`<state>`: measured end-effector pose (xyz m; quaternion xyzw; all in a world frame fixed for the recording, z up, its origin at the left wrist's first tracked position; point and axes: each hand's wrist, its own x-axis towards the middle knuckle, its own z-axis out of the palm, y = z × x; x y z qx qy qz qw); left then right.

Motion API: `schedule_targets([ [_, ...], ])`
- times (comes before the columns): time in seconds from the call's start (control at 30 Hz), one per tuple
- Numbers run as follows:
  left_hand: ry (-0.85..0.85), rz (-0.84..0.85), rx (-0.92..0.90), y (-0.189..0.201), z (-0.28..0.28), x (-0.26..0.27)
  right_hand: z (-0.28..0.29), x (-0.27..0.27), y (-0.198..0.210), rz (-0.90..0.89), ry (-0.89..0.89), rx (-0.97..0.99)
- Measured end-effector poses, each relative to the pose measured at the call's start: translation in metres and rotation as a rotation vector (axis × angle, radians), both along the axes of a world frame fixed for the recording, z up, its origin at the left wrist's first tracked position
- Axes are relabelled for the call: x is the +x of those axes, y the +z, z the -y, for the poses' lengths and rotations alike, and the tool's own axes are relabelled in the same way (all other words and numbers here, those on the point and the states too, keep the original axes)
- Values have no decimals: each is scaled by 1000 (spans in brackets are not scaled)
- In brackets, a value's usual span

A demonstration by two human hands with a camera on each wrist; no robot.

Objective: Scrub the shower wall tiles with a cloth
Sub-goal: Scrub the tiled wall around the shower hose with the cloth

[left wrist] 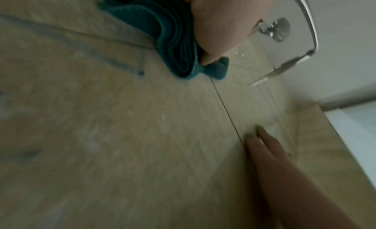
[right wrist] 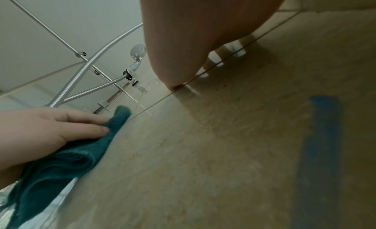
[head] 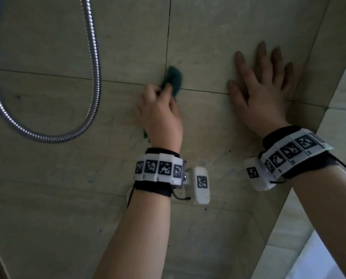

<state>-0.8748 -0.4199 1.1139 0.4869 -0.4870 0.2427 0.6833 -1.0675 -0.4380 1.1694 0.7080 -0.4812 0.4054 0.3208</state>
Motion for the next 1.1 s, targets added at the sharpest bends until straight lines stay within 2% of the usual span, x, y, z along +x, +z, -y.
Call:
schedule_targets([
  [0.17,-70,293,75,-35,-10,-26,0,0,0,-7,-4,1],
  [0.23,-45,243,47,-33,-8,-13,0,0,0,-10,-5,2],
  [0.33,36,8,-25,-29,-2,18,0,0,-1,-8,-16,-3],
  [0.47,158,-101,59,-46,-1,33,1,0,-2,-9,-10,-14],
  [0.57,139,-56,9,-64,-2,16,2,1,-3,-7,-7,-23],
  [0.67,72,142,80,-85,-9,-15,2,0,-3,-9,-11,-24],
  [0.73,58,261,119,-93,-11,-17,1,-1,-3,-9,-6,-21],
  [0.8,88,238,105,-92,-10,0,1,0,-3,-16,-7,-22],
  [0.9,185,37,87,-86,-9,28,2,-1,-3,-22,-11,-19],
  [0.97,178,-9,107,-83,-13,23,2,-1,-4,-15,-14,-21],
  [1.1,58,265,192,-87,-21,-13,0,0,-4,-18,-22,-24],
])
